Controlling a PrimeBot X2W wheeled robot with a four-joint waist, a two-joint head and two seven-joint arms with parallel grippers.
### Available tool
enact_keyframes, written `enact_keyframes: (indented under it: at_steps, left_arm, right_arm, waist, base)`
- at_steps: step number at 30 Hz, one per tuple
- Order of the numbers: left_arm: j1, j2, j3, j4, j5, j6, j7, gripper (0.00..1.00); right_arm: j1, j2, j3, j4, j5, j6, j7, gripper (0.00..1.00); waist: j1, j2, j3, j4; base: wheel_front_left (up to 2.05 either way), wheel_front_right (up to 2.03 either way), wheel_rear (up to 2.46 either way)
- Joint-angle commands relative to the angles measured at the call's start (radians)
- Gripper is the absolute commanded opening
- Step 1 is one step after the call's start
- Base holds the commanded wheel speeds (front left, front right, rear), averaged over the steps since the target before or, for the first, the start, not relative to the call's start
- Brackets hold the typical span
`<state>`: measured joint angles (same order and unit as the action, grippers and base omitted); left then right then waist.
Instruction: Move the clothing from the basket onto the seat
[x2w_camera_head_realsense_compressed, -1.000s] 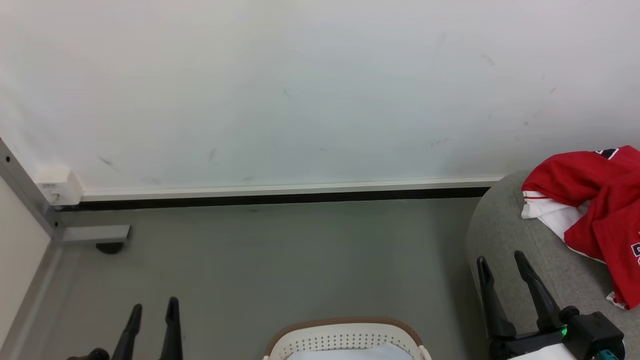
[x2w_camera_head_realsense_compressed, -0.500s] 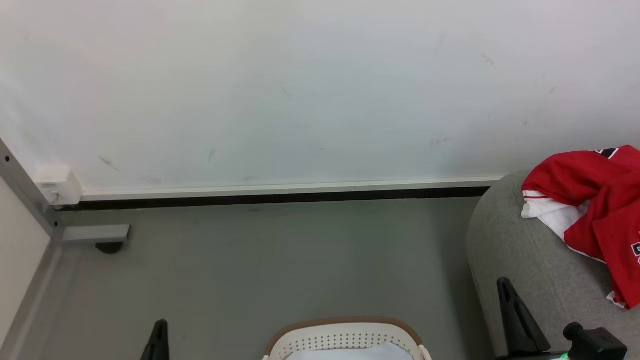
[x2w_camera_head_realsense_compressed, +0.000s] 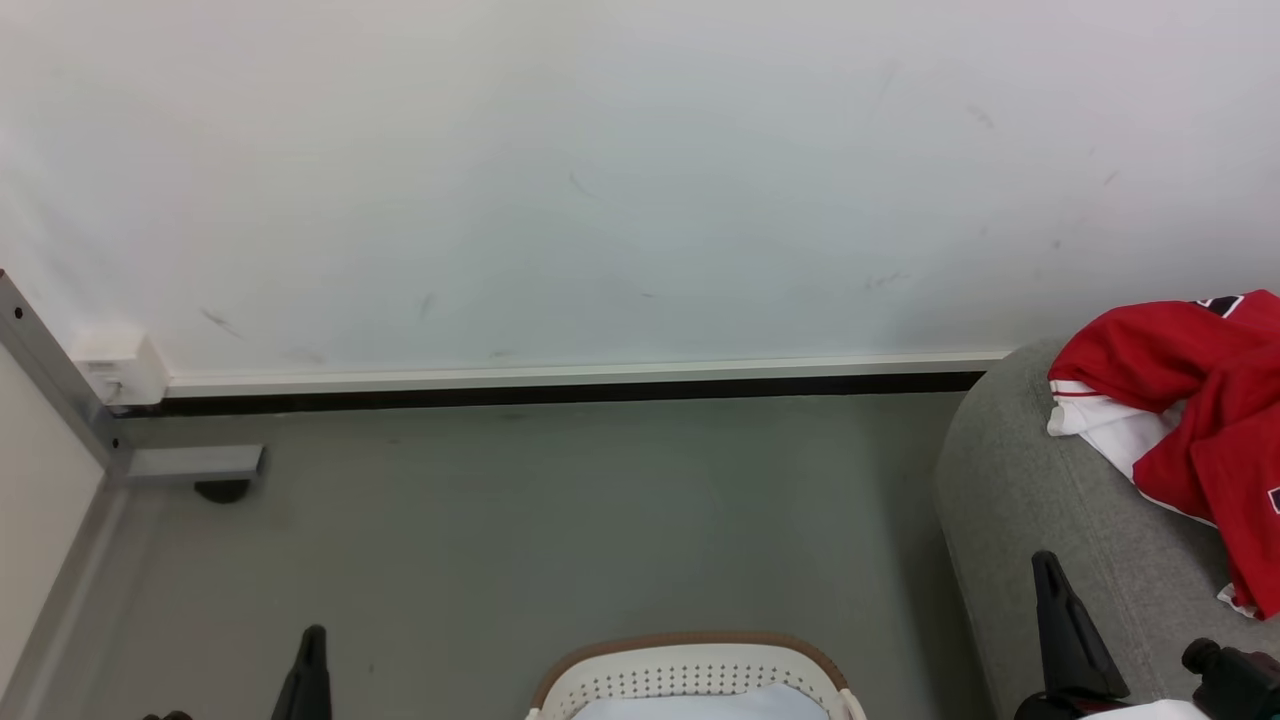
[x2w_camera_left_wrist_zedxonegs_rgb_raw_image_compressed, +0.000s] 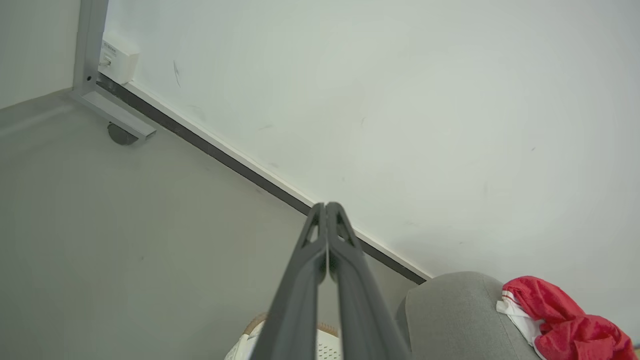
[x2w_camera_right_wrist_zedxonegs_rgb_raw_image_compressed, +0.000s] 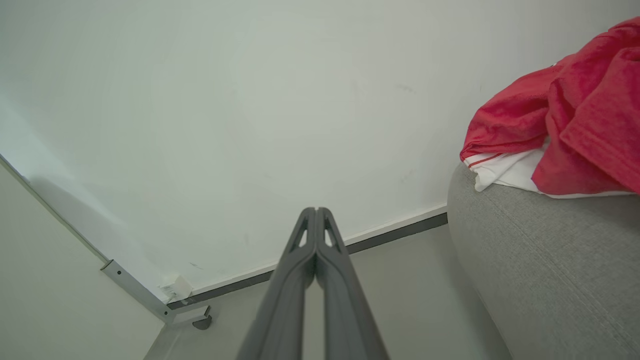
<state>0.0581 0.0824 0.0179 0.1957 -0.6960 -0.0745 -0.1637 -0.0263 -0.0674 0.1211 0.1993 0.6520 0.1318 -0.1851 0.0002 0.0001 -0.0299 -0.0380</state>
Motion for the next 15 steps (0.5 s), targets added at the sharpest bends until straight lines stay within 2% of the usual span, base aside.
enact_keyframes:
  at_steps: [1, 15]
  left_arm:
    - [-0.03, 0.005, 0.008, -0.01, -0.042, -0.006, 0.01, 0.0]
    - [-0.056, -0.002, 0.025, -0.007, -0.207, -0.009, 0.06, 0.0]
  right_arm:
    - [-0.033, -0.012, -0.008, -0.008, 0.05, 0.0, 0.005, 0.0]
    - [-0.046, -0.026, -0.025, 0.001, 0.243, -0.001, 0.04, 0.0]
  waist:
    - [-0.0001, -0.0001, 0.0, 0.001]
    - [-0.0001, -0.0001, 0.004, 0.005]
  base:
    - [0.0, 0.0, 0.0]
    - [0.0, 0.0, 0.0]
